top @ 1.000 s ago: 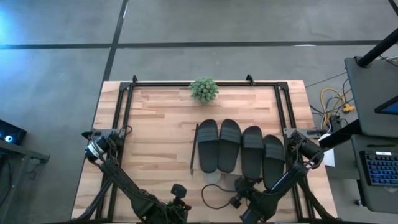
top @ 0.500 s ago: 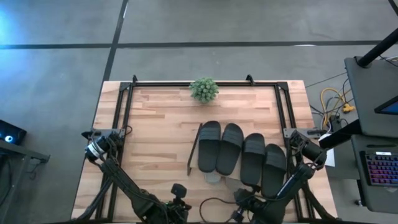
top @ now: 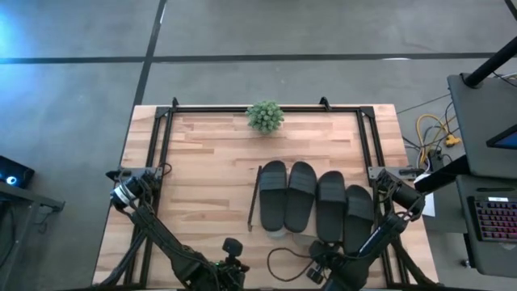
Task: Pick and place slides into the shelf
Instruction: Put the white slipper under the shelf
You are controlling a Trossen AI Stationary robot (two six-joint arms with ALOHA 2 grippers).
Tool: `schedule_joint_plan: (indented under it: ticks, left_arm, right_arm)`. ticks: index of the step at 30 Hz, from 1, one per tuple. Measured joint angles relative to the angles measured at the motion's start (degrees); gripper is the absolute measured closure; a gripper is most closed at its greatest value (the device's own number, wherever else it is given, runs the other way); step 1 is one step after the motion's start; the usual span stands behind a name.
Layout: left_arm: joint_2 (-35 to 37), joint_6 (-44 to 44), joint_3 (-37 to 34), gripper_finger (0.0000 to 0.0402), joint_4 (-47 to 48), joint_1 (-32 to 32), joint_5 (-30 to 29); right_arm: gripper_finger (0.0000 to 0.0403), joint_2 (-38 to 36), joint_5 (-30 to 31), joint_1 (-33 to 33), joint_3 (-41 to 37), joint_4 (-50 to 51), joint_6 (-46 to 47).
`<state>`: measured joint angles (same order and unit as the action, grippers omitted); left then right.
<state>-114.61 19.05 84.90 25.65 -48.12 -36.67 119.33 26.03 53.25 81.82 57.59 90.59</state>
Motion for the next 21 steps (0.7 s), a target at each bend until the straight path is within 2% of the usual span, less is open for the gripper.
schedule_joint_plan:
  ticks: [6,10,14,17,21]
  left_arm:
    - [0.0,0.0,0.0,0.0402,0.0,0.0,0.0]
    - [0.0,0.0,0.0,0.0402,0.1,0.1,0.0]
    - [0.0,-0.3,0.0,0.0402,0.2,0.2,0.0]
    - [0.0,-0.4,0.0,0.0402,0.3,0.2,-0.1]
    - [0.0,-0.4,-0.1,0.0402,0.3,0.2,-0.1]
  right_arm:
    - [0.039,0.0,-1.4,0.4,0.5,-12.5,-4.7]
    - [0.039,0.0,0.5,1.1,1.2,-14.4,-4.8]
    - [0.039,0.1,3.6,1.9,2.1,-12.6,1.2]
    - [0.039,0.5,8.3,2.3,2.6,-12.8,6.7]
    - [0.039,2.5,10.3,1.9,3.1,-12.9,8.8]
